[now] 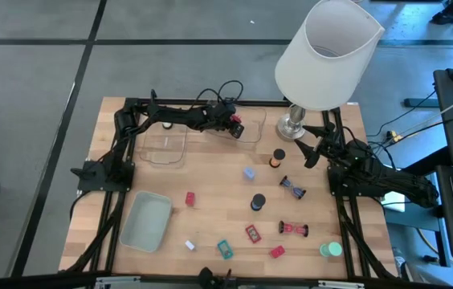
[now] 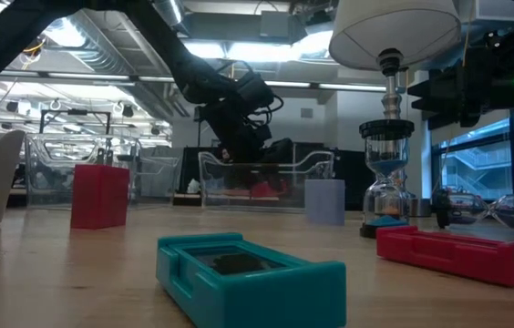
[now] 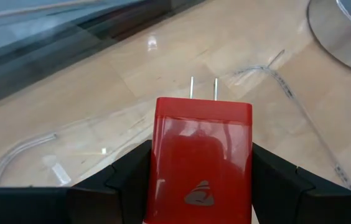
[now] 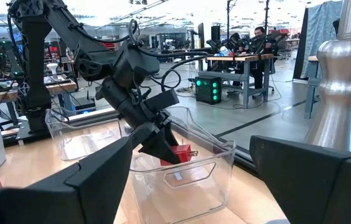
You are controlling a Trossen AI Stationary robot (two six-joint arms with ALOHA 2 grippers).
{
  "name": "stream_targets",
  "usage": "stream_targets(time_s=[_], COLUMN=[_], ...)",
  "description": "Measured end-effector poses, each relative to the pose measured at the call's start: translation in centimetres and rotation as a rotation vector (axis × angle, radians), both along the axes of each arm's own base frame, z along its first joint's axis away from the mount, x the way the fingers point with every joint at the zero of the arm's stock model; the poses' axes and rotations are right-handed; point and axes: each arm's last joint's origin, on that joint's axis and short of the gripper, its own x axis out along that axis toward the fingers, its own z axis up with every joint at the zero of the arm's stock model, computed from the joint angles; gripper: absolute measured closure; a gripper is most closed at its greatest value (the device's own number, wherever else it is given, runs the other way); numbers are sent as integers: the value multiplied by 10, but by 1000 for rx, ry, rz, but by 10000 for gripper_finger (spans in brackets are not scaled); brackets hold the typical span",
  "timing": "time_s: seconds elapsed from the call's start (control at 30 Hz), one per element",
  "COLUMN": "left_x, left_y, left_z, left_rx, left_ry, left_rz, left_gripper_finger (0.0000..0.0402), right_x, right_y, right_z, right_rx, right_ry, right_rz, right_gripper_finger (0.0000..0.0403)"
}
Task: Pick & Place Office items
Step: Put the center red charger adapter into the right transparent bin
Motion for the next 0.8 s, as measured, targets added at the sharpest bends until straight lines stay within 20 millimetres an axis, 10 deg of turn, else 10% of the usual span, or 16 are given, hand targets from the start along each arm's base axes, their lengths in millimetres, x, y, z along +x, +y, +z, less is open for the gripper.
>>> stream_targets(time_s=[0.8], left_x=[0], left_y=[-1], left_z=[0], left_rx=[13], left_ry=[9], left_rz=[-14], left_gripper_finger=[161], right_x=[0], right_y=[0], right_z=[0], right_rx=[0], right_ry=[0], right_rz=[0], right_gripper_finger=[76])
